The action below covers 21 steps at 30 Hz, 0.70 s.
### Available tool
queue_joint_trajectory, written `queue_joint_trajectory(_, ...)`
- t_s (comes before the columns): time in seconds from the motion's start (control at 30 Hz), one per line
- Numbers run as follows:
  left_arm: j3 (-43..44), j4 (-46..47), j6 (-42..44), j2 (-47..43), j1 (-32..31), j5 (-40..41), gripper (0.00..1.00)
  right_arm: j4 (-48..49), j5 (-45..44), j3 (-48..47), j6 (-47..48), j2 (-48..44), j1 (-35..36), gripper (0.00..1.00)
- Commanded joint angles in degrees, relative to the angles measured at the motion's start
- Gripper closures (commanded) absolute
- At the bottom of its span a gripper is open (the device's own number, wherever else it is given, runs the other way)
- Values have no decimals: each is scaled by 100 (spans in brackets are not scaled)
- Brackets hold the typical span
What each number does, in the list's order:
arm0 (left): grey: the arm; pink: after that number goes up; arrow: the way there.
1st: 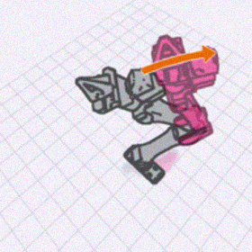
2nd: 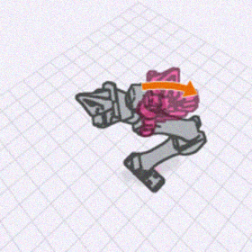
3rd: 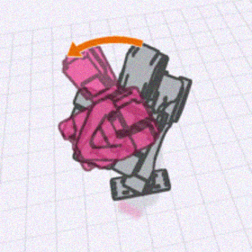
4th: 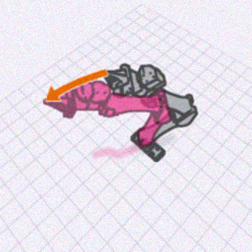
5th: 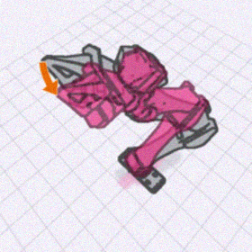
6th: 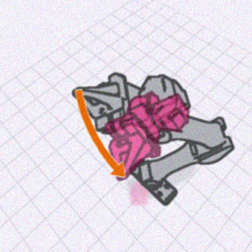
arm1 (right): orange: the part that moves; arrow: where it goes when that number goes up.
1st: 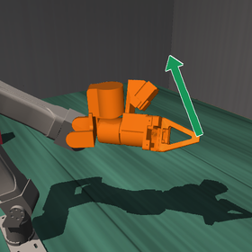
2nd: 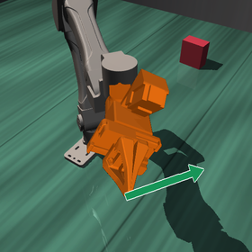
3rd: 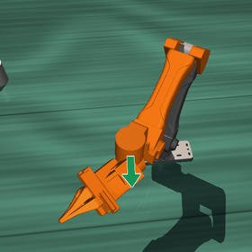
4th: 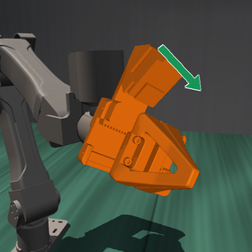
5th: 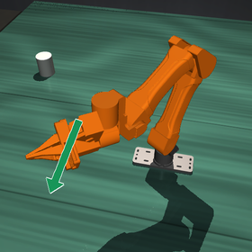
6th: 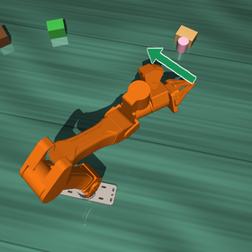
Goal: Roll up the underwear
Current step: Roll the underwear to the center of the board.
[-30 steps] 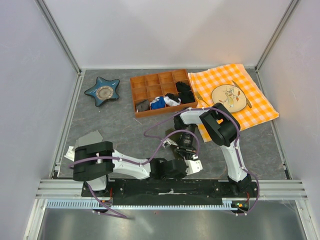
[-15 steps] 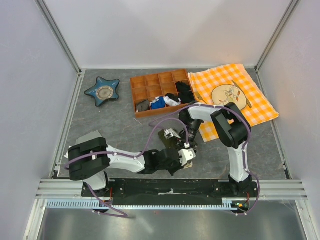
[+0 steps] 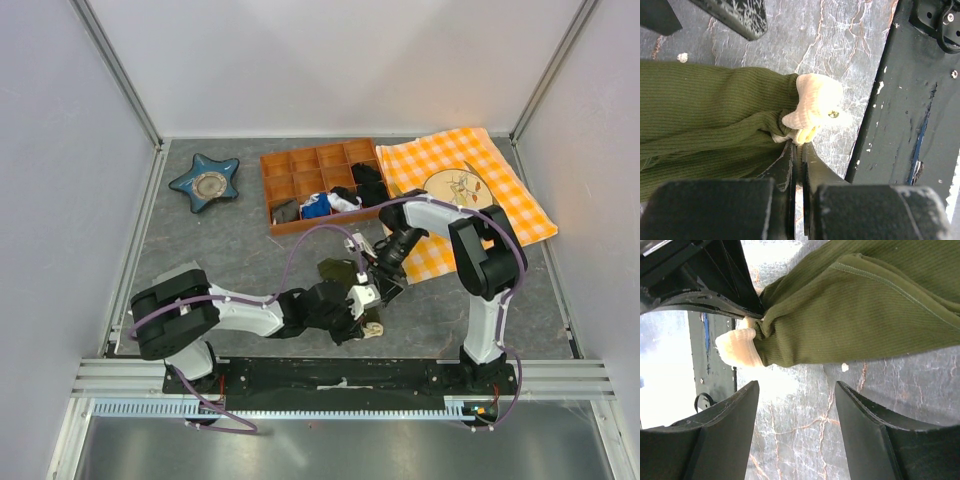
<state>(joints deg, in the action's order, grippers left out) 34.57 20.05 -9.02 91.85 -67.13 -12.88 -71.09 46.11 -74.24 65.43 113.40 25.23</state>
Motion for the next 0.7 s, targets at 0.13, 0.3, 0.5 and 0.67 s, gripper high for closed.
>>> queue_joint_trajectory(0.13, -231, -55, -705, 78, 437, -898, 98, 60, 311, 129, 400, -573, -273, 30)
queue_joint_trajectory(0.3, -354, 271, -1172, 324, 947, -1550, 98, 69, 522, 304, 637, -1170, -589, 31)
queue_joint_trajectory(0.5, -284, 517, -1673, 737, 1343, -2279, 98, 595, 575, 892, 647, -2031, -757, 32)
queue_joint_trajectory(0.67, -354, 981, -2165, 1097, 1667, -2728, 98, 921, 803, 1577, 1295, -2717, -739, 34)
